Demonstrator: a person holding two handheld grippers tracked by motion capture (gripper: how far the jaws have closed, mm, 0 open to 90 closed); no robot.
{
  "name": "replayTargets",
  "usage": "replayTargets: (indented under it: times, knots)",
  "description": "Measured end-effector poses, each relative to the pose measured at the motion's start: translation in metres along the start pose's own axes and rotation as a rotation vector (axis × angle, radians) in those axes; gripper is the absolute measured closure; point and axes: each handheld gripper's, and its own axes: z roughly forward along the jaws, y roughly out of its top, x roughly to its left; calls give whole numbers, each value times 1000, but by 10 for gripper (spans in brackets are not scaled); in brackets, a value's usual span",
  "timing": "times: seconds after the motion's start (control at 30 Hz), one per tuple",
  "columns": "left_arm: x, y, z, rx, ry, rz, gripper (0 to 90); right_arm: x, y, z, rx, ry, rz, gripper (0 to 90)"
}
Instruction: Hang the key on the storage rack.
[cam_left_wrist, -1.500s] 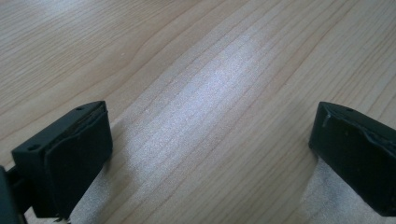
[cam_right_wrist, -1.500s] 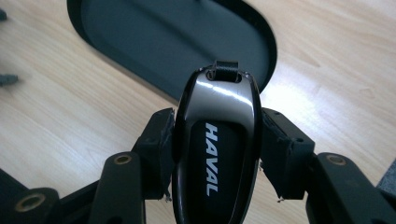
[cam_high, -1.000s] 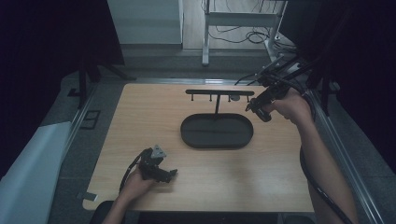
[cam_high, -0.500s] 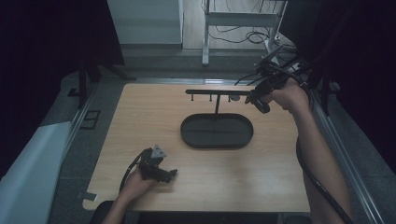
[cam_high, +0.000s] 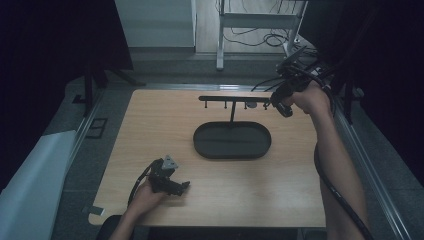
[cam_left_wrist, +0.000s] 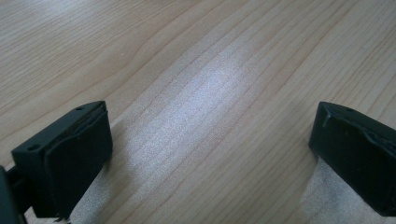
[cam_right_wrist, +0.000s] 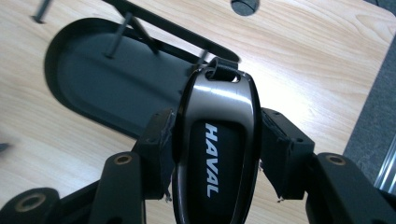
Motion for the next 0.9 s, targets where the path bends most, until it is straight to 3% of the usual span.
replayTargets:
  times: [0.33, 0.9]
  knots:
    - [0, 0, 0, 1, -2, -1, 0, -15, -11, 24, 30, 1, 40, 485]
    - [0, 0, 0, 1, -1, 0, 0, -22, -17, 63, 58, -14, 66, 486]
